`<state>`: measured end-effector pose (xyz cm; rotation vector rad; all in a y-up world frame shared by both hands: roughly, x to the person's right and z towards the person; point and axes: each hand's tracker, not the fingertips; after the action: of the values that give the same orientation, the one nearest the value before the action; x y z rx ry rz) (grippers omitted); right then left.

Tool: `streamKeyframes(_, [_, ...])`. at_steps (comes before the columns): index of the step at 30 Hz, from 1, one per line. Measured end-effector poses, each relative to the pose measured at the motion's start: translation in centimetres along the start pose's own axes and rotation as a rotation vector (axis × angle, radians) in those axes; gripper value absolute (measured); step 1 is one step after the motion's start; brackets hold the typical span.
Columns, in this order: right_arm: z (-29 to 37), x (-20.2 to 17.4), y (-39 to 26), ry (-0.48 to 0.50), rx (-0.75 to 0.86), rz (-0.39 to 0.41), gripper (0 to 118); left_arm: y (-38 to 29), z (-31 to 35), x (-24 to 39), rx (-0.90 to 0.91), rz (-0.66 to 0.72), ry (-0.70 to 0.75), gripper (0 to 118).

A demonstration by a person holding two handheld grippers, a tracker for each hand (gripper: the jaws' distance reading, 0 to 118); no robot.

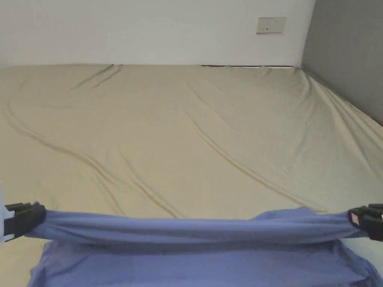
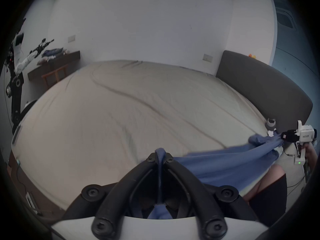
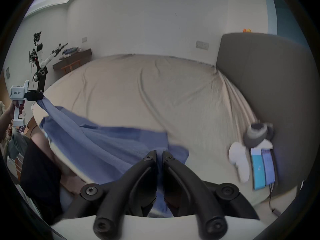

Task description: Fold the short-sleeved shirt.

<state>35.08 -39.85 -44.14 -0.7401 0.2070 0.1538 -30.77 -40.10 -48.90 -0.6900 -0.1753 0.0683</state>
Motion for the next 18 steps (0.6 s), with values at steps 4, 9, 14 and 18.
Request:
streamKeyframes(4, [-2.1,-1.7,-5.4,-0.068,-0.095,0.056,5,-4.9,-1.2,0.1,-0.13,-0.003,-0.007,1])
streamKeyframes(9, [-4.8,-1.8,-8.2,-0.095,-0.111,0.008,5,-8.3,-3.1,-0.8,-0.201,0.011,0.031,1])
streamKeyframes(14, [-5.6,-0.8,-8.3,-0.117,-0.113,0.006,7,-8.9,-3.1,-1.0,-0.197,0.022,0.032,2])
streamKeyframes(18, [-3.8,-0.2,-8.1,-0.155,-0.105,-0.06,68,-7.7,-1.6,-1.4,-0.205,0.04,0.058,89])
